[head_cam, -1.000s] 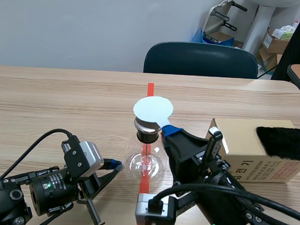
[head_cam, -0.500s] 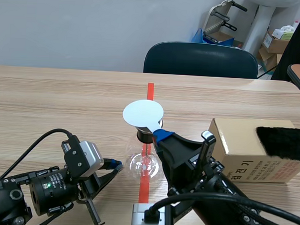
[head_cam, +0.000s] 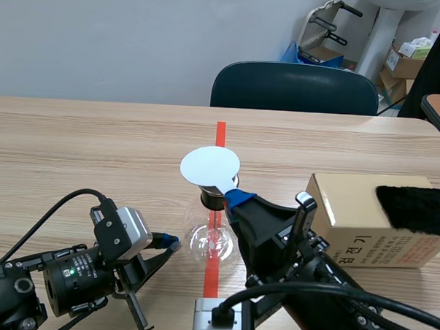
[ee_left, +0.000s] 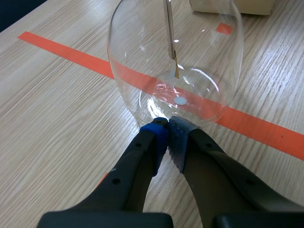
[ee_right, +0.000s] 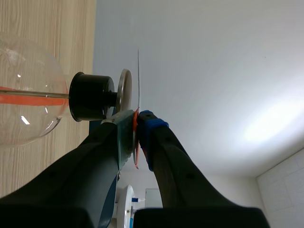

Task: Do the electroscope experiment

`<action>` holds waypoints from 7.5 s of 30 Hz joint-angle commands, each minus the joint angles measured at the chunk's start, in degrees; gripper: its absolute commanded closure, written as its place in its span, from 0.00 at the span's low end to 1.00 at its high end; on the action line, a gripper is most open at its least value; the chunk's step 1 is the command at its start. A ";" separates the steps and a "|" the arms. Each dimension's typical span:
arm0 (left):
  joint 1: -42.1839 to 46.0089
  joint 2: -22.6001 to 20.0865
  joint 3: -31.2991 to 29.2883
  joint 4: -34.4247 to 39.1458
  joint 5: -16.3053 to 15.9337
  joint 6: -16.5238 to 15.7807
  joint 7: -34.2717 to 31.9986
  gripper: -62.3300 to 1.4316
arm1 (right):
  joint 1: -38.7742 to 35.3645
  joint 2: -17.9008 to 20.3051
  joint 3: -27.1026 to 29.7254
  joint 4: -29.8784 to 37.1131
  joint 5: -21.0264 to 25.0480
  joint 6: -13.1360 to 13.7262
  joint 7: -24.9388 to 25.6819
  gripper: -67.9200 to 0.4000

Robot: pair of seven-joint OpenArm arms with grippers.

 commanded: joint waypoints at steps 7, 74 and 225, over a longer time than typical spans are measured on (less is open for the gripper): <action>-0.02 0.31 -0.22 0.98 -0.37 0.00 -0.76 0.92 | 0.20 0.28 0.42 1.16 0.22 -0.68 -0.22 0.97; -0.02 0.33 -0.22 0.98 -0.37 0.00 -0.76 0.92 | 0.20 0.28 0.42 1.16 0.22 -0.68 -0.22 0.97; -0.02 0.28 -0.22 0.98 -0.35 0.02 -0.31 0.92 | 0.17 0.31 0.42 1.16 0.02 -0.68 -34.86 0.97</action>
